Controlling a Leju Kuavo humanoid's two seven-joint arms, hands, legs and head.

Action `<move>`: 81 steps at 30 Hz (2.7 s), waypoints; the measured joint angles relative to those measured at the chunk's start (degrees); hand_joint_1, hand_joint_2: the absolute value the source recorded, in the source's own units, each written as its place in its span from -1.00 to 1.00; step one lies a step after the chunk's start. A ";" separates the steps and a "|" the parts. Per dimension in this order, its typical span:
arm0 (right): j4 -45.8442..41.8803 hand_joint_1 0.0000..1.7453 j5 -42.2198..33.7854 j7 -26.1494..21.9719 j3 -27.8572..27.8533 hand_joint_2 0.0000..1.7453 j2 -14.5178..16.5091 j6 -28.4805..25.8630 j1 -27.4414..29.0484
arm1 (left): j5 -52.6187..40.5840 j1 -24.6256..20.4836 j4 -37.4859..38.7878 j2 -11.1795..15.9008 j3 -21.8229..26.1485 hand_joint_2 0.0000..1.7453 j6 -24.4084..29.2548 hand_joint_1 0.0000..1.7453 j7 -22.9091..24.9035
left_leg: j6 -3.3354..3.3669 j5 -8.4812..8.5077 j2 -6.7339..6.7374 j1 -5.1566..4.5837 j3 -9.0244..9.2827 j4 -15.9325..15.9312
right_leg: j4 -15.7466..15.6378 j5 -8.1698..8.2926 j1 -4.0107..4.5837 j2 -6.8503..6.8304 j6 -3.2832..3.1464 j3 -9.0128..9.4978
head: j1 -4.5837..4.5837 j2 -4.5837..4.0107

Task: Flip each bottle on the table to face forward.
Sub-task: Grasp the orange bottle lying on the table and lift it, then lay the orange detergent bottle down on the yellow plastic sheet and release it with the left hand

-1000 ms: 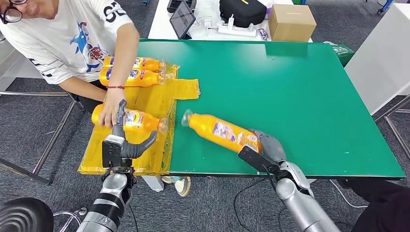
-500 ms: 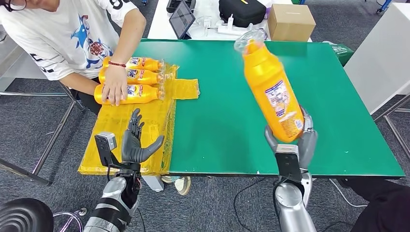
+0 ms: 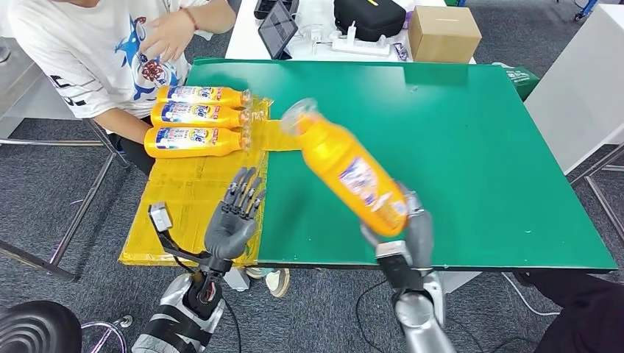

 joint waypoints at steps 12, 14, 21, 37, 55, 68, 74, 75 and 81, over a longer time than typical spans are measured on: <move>11.29 1.00 -0.05 -0.14 11.56 1.00 2.12 -0.14 -1.15 | -0.12 -0.13 0.85 1.02 -6.12 1.00 -0.09 -1.00 -1.32 | 0.00 0.00 0.02 -0.01 -0.02 0.00 | 0.00 0.00 -0.01 0.01 -0.01 -0.02 | 0.01 0.00; 12.25 1.00 0.50 -0.14 12.60 1.00 2.34 0.22 -1.50 | -0.75 -0.22 0.93 1.16 -6.55 1.00 0.12 -1.00 -1.54 | 0.00 0.00 0.02 -0.01 -0.02 0.00 | 0.00 0.00 -0.01 0.01 -0.01 -0.03 | 0.00 0.00; 18.23 1.00 0.86 -0.10 17.25 1.00 4.10 2.75 -4.08 | -3.98 -0.90 2.12 1.39 -8.24 1.00 2.84 -1.00 -2.98 | -0.01 0.01 0.04 0.03 -0.01 0.00 | 0.00 0.00 0.02 0.02 -0.01 -0.05 | 0.00 0.00; 28.48 1.00 0.02 1.61 20.05 1.00 5.38 8.78 -8.58 | -3.03 0.77 2.20 2.25 -7.72 1.00 2.77 1.00 -3.32 | -0.01 0.01 0.07 0.01 -0.01 0.00 | 0.00 0.00 0.00 0.05 -0.01 -0.10 | 0.00 0.00; 29.69 -1.00 0.48 2.43 20.58 -1.00 5.88 8.23 -9.06 | -5.93 1.79 0.55 2.37 -7.22 1.00 3.97 1.00 -4.53 | -0.01 0.01 0.07 0.01 -0.01 0.00 | 0.00 0.00 0.00 0.05 -0.01 -0.09 | -0.01 0.00; 16.02 -1.00 -16.33 4.06 15.81 -1.00 4.82 20.52 -7.44 | -56.58 -5.28 -4.60 3.45 -3.94 1.00 57.58 1.00 -14.17 | 0.00 0.06 0.05 0.02 0.00 0.01 | 0.01 0.03 0.01 0.03 -0.01 -0.07 | 0.02 0.00; 3.84 -1.00 -20.09 2.42 11.42 -1.00 4.40 16.16 -5.83 | -72.80 -14.36 6.13 6.75 0.62 1.00 69.28 1.00 -11.29 | 0.00 0.09 0.05 0.02 0.01 0.01 | 0.03 0.06 0.01 0.05 -0.01 -0.06 | 0.02 0.00; 2.59 -1.00 -20.16 2.27 11.01 -1.00 4.34 15.73 -5.59 | -73.38 -15.22 7.53 7.04 1.01 1.00 69.65 1.00 -11.05 | -0.01 0.09 0.06 0.02 0.01 0.01 | 0.04 0.06 0.01 0.05 -0.01 -0.06 | 0.03 0.00; -3.78 -1.00 -20.29 0.24 9.49 -1.00 4.28 9.64 -3.81 | -80.08 -19.21 16.70 8.69 2.17 1.00 69.86 1.00 -5.65 | -0.02 0.07 0.06 0.01 -0.04 0.02 | 0.03 0.04 0.00 0.04 0.01 -0.11 | 0.01 0.00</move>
